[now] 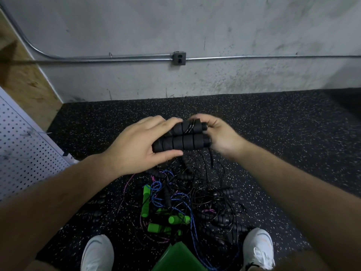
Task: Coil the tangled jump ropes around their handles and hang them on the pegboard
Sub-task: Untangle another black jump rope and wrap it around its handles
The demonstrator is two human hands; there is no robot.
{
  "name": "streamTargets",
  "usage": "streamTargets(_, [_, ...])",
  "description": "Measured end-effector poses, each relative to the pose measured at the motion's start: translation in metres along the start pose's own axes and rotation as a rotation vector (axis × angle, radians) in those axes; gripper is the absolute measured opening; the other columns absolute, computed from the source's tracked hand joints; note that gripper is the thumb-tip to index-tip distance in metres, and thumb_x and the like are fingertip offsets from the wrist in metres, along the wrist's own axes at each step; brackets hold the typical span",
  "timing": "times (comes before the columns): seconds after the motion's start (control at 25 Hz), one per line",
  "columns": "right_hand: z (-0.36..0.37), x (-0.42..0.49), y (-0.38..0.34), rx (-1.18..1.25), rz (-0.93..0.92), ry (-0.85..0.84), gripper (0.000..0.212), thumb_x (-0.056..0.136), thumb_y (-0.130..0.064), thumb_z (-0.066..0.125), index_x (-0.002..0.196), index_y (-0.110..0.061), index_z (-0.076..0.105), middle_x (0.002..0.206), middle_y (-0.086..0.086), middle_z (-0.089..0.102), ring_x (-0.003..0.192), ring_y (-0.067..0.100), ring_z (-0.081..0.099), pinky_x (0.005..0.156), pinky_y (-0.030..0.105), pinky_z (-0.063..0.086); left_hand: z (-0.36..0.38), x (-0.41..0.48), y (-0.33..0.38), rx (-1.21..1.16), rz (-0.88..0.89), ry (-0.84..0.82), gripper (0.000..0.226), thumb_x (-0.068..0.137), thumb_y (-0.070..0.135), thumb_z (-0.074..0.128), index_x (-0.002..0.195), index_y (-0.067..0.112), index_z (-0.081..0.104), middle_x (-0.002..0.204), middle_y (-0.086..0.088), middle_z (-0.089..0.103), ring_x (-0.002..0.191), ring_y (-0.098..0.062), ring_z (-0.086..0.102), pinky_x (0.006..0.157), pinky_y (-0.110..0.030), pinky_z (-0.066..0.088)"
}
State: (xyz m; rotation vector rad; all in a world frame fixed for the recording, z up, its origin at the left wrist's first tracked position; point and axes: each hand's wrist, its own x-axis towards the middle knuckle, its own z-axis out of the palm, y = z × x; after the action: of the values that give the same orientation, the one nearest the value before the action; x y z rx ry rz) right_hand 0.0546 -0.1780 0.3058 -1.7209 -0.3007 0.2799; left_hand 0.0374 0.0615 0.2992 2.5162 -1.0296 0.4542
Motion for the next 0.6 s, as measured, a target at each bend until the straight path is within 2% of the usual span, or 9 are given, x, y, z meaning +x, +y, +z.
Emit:
streamTargets(0.04, [0.012,-0.002,0.006,0.018,0.074,0.016,0.028,0.101,0.002,0.047,0.084,-0.014,0.062,0.066,-0.012,0.065,0.06,0.002,0.057,0.063,0.021,0.047,0.002,0.001,-0.001,0.055,-0.017,0.03,0.076,0.089,0.071,0.05,0.149,0.024,0.044,0.112,0.005,0.059,0.102,-0.017,0.056,0.088,-0.041,0.054])
streamTargets(0.08, [0.025,-0.004,0.013,-0.031,0.138,0.011,0.029,0.104,-0.004,0.044,0.08,-0.014,0.057,0.06,-0.011,0.059,0.056,0.005,0.052,0.064,0.028,0.045,0.005,0.002,-0.003,0.116,-0.033,0.044,0.077,0.09,0.072,0.047,0.149,0.023,0.043,0.112,0.003,0.059,0.101,-0.019,0.056,0.087,-0.043,0.054])
streamTargets(0.16, [0.043,-0.007,0.025,-0.123,0.209,-0.04,0.033,0.109,-0.026,0.038,0.082,-0.014,0.053,0.063,0.0,0.052,0.059,0.015,0.045,0.065,0.036,0.041,0.009,0.003,-0.013,0.229,-0.076,0.057,0.078,0.09,0.072,0.045,0.15,0.022,0.043,0.113,-0.001,0.058,0.1,-0.024,0.056,0.084,-0.045,0.054])
streamTargets(0.24, [0.054,-0.009,0.026,-0.237,0.202,-0.067,0.032,0.109,-0.033,0.035,0.096,-0.015,0.057,0.071,0.002,0.05,0.058,0.012,0.044,0.057,0.027,0.042,0.011,0.003,-0.025,0.337,-0.125,0.063,0.077,0.09,0.07,0.046,0.15,0.021,0.043,0.115,-0.004,0.058,0.1,-0.027,0.055,0.081,-0.044,0.05])
streamTargets(0.32, [0.06,-0.012,0.015,-0.438,0.208,-0.095,0.028,0.108,-0.031,0.038,0.108,-0.012,0.059,0.075,-0.003,0.052,0.056,0.007,0.046,0.05,0.019,0.037,0.009,0.002,-0.039,0.403,-0.193,0.059,0.076,0.09,0.067,0.05,0.15,0.021,0.045,0.116,-0.006,0.058,0.102,-0.03,0.054,0.08,-0.043,0.046])
streamTargets(0.4, [0.067,-0.017,0.002,-0.567,0.253,-0.178,0.027,0.107,-0.03,0.042,0.104,-0.01,0.06,0.075,-0.004,0.055,0.058,0.008,0.05,0.05,0.021,0.039,0.004,0.0,-0.053,0.435,-0.257,0.037,0.077,0.087,0.066,0.053,0.149,0.021,0.046,0.117,-0.008,0.058,0.103,-0.032,0.054,0.079,-0.043,0.043])
streamTargets(0.52, [0.07,-0.031,-0.032,-0.706,0.323,-0.288,0.033,0.106,-0.038,0.042,0.092,-0.012,0.057,0.078,0.004,0.061,0.061,0.018,0.061,0.054,0.033,0.051,0.004,-0.005,-0.067,0.467,-0.302,-0.033,0.078,0.085,0.065,0.057,0.15,0.024,0.045,0.119,-0.007,0.059,0.106,-0.031,0.053,0.083,-0.044,0.042])
streamTargets(0.6, [0.06,-0.037,-0.054,-0.867,0.231,-0.244,0.033,0.106,-0.039,0.042,0.084,-0.018,0.055,0.076,-0.001,0.059,0.06,0.013,0.057,0.05,0.028,0.042,0.009,-0.007,-0.068,0.456,-0.31,-0.089,0.078,0.084,0.063,0.062,0.151,0.027,0.042,0.122,-0.005,0.058,0.109,-0.029,0.051,0.086,-0.045,0.041])
